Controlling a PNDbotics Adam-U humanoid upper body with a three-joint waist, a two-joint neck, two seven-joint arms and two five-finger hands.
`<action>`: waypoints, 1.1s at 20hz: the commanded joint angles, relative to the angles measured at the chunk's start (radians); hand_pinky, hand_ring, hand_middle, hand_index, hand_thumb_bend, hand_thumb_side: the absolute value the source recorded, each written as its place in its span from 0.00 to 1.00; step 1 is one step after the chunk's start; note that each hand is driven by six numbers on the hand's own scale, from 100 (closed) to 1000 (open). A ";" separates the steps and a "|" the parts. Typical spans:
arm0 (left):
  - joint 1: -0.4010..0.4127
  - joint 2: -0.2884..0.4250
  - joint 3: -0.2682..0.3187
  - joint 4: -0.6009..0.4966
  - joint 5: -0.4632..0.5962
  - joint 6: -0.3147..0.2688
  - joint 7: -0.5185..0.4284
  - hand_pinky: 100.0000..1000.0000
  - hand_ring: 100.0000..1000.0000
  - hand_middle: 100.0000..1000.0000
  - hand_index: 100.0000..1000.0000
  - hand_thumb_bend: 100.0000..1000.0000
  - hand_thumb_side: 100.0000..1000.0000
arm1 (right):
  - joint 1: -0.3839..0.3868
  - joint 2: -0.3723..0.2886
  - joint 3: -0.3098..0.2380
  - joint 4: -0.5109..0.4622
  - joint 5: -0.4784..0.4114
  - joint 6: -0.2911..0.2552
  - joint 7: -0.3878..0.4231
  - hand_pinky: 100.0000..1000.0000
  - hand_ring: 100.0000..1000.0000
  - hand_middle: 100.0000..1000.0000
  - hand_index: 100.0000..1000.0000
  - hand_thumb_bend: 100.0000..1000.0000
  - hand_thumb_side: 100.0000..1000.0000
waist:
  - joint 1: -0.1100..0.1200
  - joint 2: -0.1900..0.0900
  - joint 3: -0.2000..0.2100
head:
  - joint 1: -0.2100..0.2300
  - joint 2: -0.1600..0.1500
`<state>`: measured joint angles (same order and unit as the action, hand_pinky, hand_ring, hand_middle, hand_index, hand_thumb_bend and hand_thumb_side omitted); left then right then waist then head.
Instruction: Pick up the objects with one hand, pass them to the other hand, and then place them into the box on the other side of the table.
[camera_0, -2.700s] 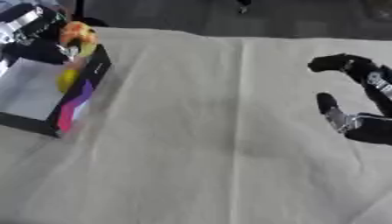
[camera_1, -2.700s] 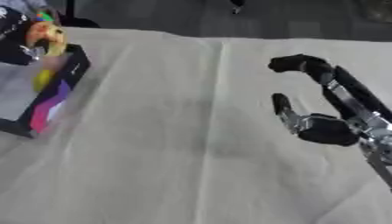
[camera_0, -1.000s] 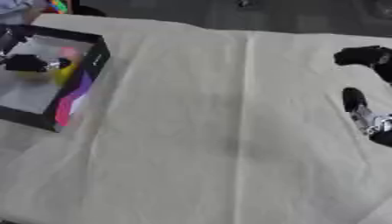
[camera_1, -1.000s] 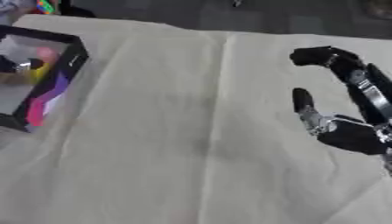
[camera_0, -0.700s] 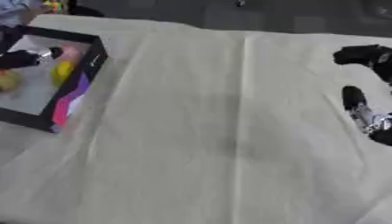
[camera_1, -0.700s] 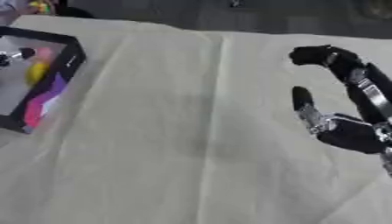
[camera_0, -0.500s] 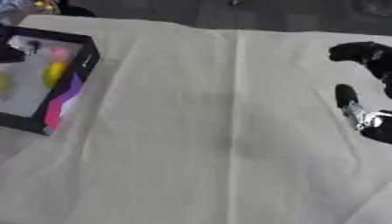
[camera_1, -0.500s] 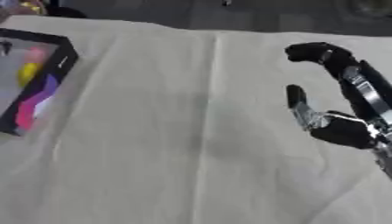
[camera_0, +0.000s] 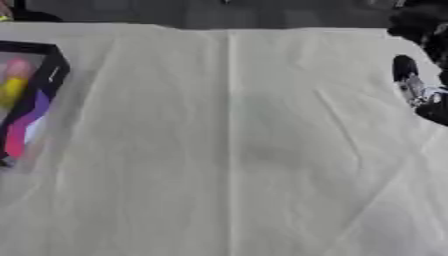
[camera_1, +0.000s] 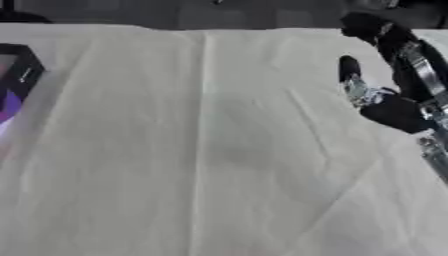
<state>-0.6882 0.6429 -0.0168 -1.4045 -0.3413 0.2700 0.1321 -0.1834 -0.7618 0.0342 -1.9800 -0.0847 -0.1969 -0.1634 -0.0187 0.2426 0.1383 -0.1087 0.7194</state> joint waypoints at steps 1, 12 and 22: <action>0.017 -0.040 0.027 -0.086 0.046 -0.032 0.044 0.77 0.64 0.65 0.77 0.00 0.77 | 0.022 -0.009 -0.046 -0.020 -0.047 0.034 -0.027 0.94 0.82 0.79 0.87 0.00 0.46 | 0.016 -0.041 -0.003 | -0.015 0.005; 0.124 -0.192 0.027 -0.207 0.210 -0.102 0.146 0.76 0.66 0.68 0.79 0.09 0.79 | 0.132 0.096 -0.189 -0.017 -0.211 0.172 -0.058 0.94 0.83 0.80 0.84 0.00 0.55 | 0.015 -0.055 -0.018 | -0.013 0.009; 0.178 -0.221 0.022 -0.166 0.377 -0.202 0.189 0.76 0.67 0.71 0.81 0.10 0.81 | 0.206 0.155 -0.282 0.016 -0.302 0.152 -0.038 0.96 0.85 0.84 0.90 0.00 0.60 | 0.014 -0.061 -0.028 | -0.017 0.008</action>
<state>-0.5006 0.4102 0.0021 -1.5654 0.0139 0.0796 0.3158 0.0254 -0.5949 -0.2280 -1.9615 -0.3836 -0.0396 -0.2063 -0.0153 0.2137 0.1110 -0.1236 0.7277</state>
